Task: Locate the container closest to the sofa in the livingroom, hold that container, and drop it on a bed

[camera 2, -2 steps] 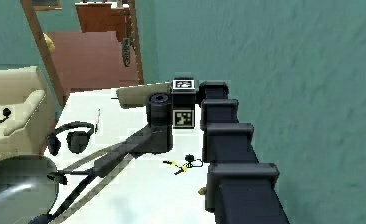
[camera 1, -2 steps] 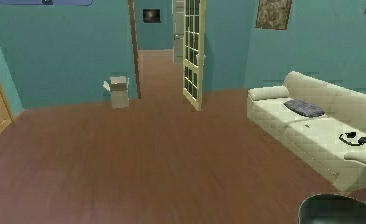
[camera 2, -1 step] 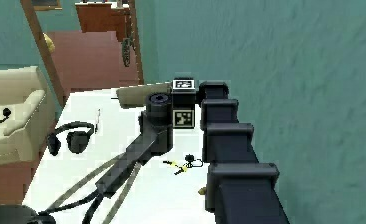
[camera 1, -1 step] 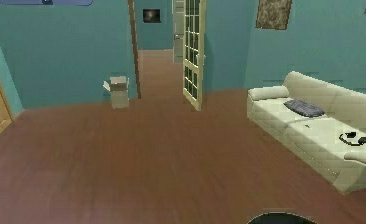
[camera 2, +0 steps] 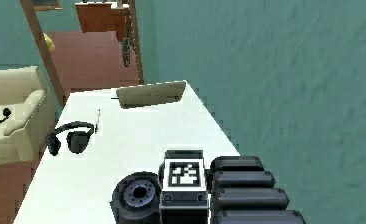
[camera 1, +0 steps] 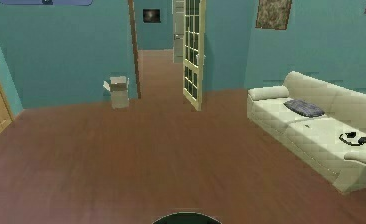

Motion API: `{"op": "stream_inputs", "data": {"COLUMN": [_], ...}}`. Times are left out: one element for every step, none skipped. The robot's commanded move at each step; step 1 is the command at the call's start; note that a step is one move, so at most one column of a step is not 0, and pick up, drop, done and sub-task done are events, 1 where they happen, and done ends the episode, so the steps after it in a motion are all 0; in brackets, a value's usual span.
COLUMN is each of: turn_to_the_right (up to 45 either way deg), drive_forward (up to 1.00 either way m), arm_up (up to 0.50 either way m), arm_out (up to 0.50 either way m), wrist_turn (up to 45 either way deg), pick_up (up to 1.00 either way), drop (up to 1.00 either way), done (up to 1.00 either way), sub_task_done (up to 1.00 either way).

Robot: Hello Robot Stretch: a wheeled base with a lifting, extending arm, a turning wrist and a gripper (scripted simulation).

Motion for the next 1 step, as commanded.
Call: {"op": "stream_inputs", "data": {"turn_to_the_right": [-42.0], "drive_forward": [0.0], "arm_up": [0.0], "arm_out": [0.0], "wrist_turn": [0.0], "pick_up": [0.0], "drop": [0.0], "done": [0.0], "sub_task_done": [0.0]}}
